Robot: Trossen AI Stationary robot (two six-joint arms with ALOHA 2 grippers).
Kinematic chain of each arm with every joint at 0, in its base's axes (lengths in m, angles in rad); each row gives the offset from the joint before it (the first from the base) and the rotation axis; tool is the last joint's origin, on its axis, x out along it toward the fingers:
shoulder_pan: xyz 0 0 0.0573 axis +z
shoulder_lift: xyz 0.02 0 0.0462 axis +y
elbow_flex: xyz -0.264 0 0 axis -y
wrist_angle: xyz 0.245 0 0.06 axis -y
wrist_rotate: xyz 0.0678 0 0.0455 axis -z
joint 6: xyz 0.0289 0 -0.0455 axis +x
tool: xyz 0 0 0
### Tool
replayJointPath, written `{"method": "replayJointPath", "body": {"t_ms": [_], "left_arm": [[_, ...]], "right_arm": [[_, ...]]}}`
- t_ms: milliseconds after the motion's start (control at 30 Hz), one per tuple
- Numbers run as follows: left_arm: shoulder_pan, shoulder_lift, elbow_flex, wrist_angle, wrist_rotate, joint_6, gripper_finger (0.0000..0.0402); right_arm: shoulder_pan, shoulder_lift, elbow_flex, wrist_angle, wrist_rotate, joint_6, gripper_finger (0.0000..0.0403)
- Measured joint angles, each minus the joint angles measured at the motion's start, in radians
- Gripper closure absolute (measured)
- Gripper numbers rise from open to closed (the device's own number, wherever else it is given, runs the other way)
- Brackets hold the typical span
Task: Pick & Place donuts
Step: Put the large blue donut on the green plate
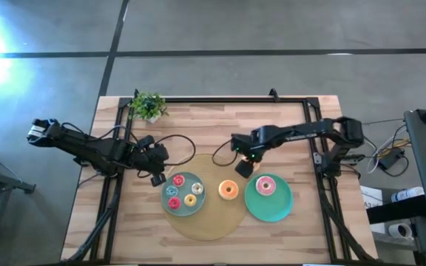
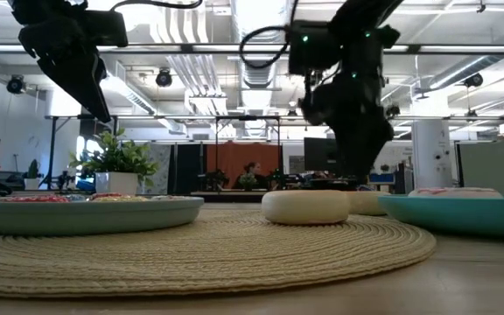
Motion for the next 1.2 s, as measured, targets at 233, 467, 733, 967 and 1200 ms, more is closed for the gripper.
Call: {"method": "replayJointPath", "body": {"t_ms": [233,467,733,967,1200], "left_arm": [[0.000,0.000,0.000,0.000,0.000,0.000,0.0278],[0.000,0.000,0.000,-0.001,0.000,-0.002,0.0278],[0.000,0.000,0.000,-0.003,-0.016,-0.001,0.0278],[0.000,0.000,0.000,-0.002,-0.032,0.000,0.0278],[0.002,0.000,-0.002,0.005,-0.045,-0.003,0.0278]], "right_arm": [[0.000,0.137,0.072,-0.090,0.002,-0.001,0.0165],[0.002,0.186,0.117,-0.087,0.000,-0.001,0.0176],[0.013,0.193,0.134,-0.073,0.010,0.003,0.0184],[0.001,0.266,0.127,-0.051,-0.023,0.006,0.0197],[-0.006,0.195,0.134,0.016,-0.053,0.060,0.0309]]}}
